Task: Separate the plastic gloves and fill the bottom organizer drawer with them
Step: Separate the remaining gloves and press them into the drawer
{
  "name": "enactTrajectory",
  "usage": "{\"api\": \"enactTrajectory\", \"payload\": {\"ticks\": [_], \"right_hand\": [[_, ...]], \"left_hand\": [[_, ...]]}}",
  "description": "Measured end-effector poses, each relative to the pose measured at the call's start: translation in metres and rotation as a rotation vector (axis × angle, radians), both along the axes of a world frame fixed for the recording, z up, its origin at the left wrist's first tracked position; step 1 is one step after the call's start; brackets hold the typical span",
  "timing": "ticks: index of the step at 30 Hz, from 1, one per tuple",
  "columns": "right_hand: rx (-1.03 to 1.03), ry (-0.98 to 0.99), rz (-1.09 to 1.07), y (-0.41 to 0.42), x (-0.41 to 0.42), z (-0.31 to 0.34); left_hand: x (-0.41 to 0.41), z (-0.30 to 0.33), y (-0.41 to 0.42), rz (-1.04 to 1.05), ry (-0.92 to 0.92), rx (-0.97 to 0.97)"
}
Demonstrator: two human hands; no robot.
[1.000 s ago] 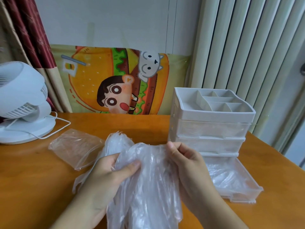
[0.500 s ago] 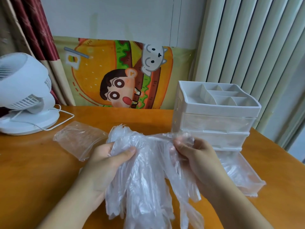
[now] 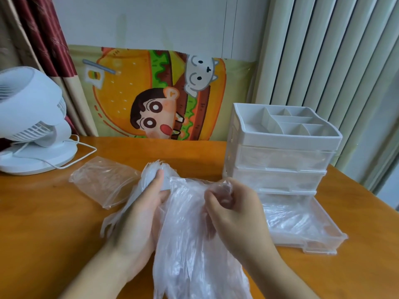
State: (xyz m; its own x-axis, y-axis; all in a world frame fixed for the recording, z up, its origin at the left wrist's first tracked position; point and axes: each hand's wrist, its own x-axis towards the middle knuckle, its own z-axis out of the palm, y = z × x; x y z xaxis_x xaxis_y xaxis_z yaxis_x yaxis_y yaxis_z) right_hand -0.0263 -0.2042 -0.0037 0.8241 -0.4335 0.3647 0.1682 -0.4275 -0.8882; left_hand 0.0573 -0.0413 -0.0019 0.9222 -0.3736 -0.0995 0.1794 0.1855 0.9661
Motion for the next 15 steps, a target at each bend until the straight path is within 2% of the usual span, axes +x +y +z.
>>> {"api": "enactTrajectory", "payload": {"ticks": [2, 4, 6, 9, 13, 15], "right_hand": [[-0.065, -0.007, -0.028, 0.0, 0.001, -0.002], [-0.091, 0.001, -0.023, 0.001, 0.001, -0.004], [-0.027, 0.022, -0.014, 0.0, 0.003, -0.003], [0.156, 0.064, -0.01, -0.009, 0.003, 0.004], [0.131, 0.123, -0.058, -0.025, -0.001, 0.008], [0.207, 0.173, 0.031, -0.025, -0.002, 0.009]], "left_hand": [[-0.002, 0.012, -0.004, -0.117, 0.053, -0.004], [-0.005, 0.014, -0.011, -0.036, 0.004, 0.161], [-0.012, 0.006, -0.003, -0.088, -0.042, 0.246], [-0.013, 0.003, 0.006, -0.113, -0.076, 0.157], [-0.015, 0.015, 0.009, -0.082, -0.136, 0.098], [-0.016, 0.016, 0.01, -0.069, -0.154, 0.066]]}}
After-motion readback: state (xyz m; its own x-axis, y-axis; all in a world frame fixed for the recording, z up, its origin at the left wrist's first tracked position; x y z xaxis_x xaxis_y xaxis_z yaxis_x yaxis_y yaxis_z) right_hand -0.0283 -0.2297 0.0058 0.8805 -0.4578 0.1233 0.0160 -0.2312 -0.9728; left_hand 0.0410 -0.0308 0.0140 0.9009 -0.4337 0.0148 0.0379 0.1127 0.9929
